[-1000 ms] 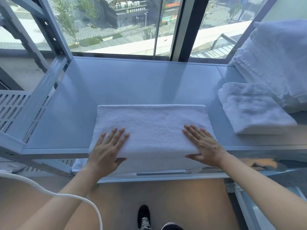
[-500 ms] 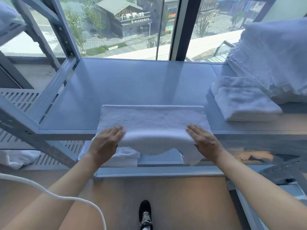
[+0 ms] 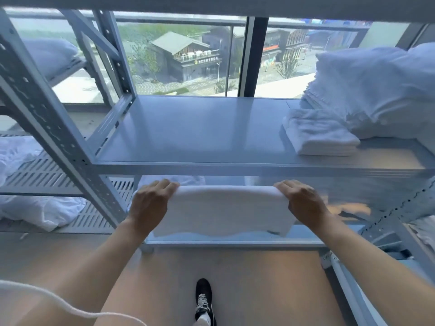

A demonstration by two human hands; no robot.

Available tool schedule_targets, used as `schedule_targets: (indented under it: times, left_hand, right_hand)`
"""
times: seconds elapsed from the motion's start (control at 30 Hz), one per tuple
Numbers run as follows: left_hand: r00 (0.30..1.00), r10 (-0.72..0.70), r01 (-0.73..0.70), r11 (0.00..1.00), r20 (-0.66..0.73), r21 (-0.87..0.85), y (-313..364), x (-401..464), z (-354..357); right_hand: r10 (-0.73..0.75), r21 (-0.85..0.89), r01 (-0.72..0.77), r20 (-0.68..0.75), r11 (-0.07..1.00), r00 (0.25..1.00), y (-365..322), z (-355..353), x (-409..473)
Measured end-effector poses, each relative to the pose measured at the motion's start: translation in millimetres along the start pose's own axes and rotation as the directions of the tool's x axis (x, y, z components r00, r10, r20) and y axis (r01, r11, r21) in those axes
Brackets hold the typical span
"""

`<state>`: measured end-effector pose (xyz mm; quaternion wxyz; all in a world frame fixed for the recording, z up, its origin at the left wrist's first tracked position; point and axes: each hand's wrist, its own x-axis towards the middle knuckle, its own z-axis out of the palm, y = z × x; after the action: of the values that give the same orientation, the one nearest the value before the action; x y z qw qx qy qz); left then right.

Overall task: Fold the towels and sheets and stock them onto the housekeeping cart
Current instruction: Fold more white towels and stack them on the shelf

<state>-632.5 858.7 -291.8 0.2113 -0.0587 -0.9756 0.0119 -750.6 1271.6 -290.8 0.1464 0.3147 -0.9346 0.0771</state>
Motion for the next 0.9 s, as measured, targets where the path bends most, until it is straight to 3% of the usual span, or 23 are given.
schedule_targets:
  times: [0.4,0.9]
  left_hand:
    - [0.998,-0.048,0.048,0.999,-0.031,0.008,-18,-2,-39]
    - [0.996,0.002,0.001,0.999,0.095,-0.036,-105,59,16]
  right_hand:
    - [0.043,-0.009,-0.043,0.008,0.999,0.999,-26,-31,11]
    - [0.129,0.021,-0.132,0.114,0.991,0.985,-47,27,91]
